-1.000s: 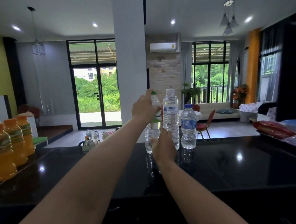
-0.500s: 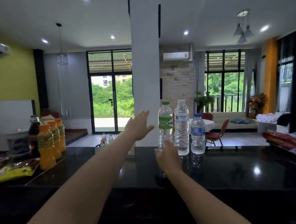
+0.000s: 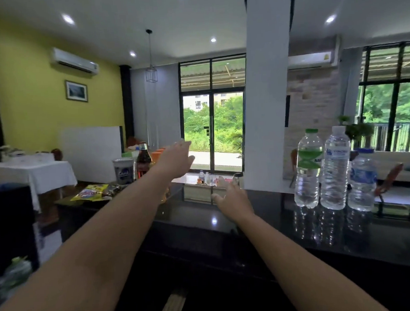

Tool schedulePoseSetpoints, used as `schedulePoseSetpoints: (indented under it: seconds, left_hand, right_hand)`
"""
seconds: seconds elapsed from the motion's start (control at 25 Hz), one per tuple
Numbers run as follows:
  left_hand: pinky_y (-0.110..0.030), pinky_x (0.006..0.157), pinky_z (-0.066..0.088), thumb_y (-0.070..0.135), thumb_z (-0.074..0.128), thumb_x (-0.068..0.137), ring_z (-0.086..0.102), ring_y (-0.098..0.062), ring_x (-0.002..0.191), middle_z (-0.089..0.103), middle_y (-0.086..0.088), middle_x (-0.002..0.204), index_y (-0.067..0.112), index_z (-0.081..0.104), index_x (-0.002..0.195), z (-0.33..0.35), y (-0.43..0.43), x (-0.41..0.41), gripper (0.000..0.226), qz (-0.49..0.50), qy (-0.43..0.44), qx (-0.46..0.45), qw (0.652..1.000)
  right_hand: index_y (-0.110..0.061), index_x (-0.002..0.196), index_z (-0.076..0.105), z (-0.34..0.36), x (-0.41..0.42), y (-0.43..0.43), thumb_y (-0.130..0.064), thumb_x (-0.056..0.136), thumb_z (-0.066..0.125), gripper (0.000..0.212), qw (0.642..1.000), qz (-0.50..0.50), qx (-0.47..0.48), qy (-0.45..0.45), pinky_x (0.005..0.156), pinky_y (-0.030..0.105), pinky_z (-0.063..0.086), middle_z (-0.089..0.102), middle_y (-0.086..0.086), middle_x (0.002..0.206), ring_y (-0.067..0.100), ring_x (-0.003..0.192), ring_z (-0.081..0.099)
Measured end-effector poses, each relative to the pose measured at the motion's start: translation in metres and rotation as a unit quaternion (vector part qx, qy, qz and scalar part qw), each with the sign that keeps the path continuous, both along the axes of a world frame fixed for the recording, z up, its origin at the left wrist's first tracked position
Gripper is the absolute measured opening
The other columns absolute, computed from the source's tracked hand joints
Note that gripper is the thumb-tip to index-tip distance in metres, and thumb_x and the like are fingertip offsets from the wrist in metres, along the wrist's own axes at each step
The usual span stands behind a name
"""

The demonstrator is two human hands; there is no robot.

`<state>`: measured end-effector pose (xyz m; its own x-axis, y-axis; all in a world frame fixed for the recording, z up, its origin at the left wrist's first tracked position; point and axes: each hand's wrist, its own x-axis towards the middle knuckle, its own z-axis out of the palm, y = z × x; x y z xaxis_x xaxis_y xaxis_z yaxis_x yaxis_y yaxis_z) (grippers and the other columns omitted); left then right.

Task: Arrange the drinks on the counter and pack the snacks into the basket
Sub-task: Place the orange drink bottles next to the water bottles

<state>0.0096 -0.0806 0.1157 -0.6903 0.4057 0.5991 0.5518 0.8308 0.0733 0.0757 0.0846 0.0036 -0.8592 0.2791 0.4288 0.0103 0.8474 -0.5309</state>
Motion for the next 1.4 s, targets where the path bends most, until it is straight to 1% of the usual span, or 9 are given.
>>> schedulePoseSetpoints:
  seconds: [0.16,0.4,0.52,0.6,0.76,0.96,1.08,1.24,1.4]
  left_hand:
    - [-0.042,0.099,0.047,0.020,0.048,0.096,0.050,-0.027,0.123,0.046,-0.012,0.141,0.010,0.046,0.135,0.008,-0.062,-0.037,0.041,0.021,0.004,0.012,1.000]
    - [-0.036,0.095,0.044,0.017,0.047,0.098,0.053,-0.025,0.118,0.054,-0.010,0.135,0.011,0.050,0.132,0.011,-0.104,-0.102,0.036,0.005,-0.016,0.045,0.999]
    - [-0.035,0.091,0.047,0.022,0.046,0.098,0.056,-0.022,0.112,0.057,-0.008,0.131,0.016,0.053,0.130,0.013,-0.107,-0.124,0.033,-0.030,-0.027,0.054,0.998]
    - [-0.038,0.092,0.048,0.025,0.045,0.098,0.055,-0.023,0.112,0.057,-0.008,0.131,0.017,0.054,0.129,0.014,-0.106,-0.136,0.033,-0.051,-0.045,0.055,0.996]
    - [-0.038,0.094,0.045,0.022,0.048,0.098,0.054,-0.024,0.114,0.057,-0.008,0.131,0.014,0.055,0.129,0.011,-0.096,-0.147,0.033,-0.084,-0.083,0.050,0.992]
    - [-0.017,0.066,0.040,0.024,0.054,0.094,0.057,-0.015,0.095,0.062,-0.008,0.121,0.011,0.059,0.122,0.005,-0.086,-0.155,0.031,-0.082,-0.076,0.079,0.991]
    - [-0.013,0.055,0.038,0.023,0.059,0.091,0.056,-0.012,0.086,0.062,-0.008,0.115,0.010,0.060,0.118,0.000,-0.079,-0.160,0.030,-0.066,-0.078,0.100,0.990]
    - [-0.027,0.064,0.057,0.019,0.064,0.087,0.062,-0.019,0.084,0.058,-0.007,0.108,0.019,0.052,0.111,-0.011,-0.072,-0.162,0.027,-0.052,-0.111,0.147,0.982]
    - [-0.035,0.069,0.059,0.024,0.062,0.088,0.063,-0.018,0.083,0.062,-0.003,0.100,0.023,0.049,0.100,-0.017,-0.071,-0.155,0.018,-0.049,-0.065,0.185,0.979]
  right_hand:
    - [-0.012,0.148,0.031,0.003,-0.047,-0.057,-0.053,0.089,0.054,0.075,0.999,0.042,-0.022,0.008,0.111,0.048,0.031,0.028,0.011,0.156,0.032,0.142,0.028]
    - [-0.011,0.149,0.028,0.002,-0.114,-0.117,-0.053,0.083,0.065,0.086,0.986,0.096,-0.135,0.004,0.107,0.044,0.038,0.035,0.009,0.153,0.028,0.138,0.036]
    - [-0.013,0.142,0.036,0.005,-0.130,-0.131,-0.038,0.082,0.073,0.074,0.956,0.160,-0.246,-0.001,0.086,0.030,0.047,0.052,0.009,0.138,0.016,0.107,0.057]
    - [-0.016,0.131,0.045,0.001,-0.138,-0.136,-0.029,0.083,0.073,0.058,0.940,0.186,-0.285,-0.013,0.090,0.038,0.051,0.059,0.006,0.125,0.019,0.103,0.059]
    - [-0.015,0.114,0.054,-0.004,-0.143,-0.134,-0.025,0.084,0.071,0.036,0.951,0.182,-0.250,-0.015,0.093,0.042,0.052,0.063,0.003,0.112,0.022,0.104,0.060]
    - [-0.026,0.098,0.049,-0.010,-0.137,-0.126,-0.021,0.084,0.070,0.026,0.959,0.131,-0.247,0.045,0.065,0.027,0.052,0.059,-0.009,0.094,0.009,0.085,0.060]
    - [-0.031,0.090,0.047,-0.015,-0.133,-0.122,-0.027,0.083,0.070,0.024,0.960,0.083,-0.252,0.086,0.068,0.036,0.058,0.061,-0.011,0.087,0.009,0.077,0.061]
    - [-0.026,0.094,0.050,-0.014,-0.130,-0.123,-0.030,0.082,0.069,0.023,0.959,0.059,-0.256,0.104,0.073,0.044,0.058,0.063,-0.007,0.087,0.014,0.077,0.064]
    - [-0.025,0.093,0.047,-0.009,-0.122,-0.120,-0.028,0.083,0.068,0.024,0.959,0.035,-0.254,0.118,0.073,0.045,0.057,0.063,-0.005,0.087,0.016,0.077,0.063]
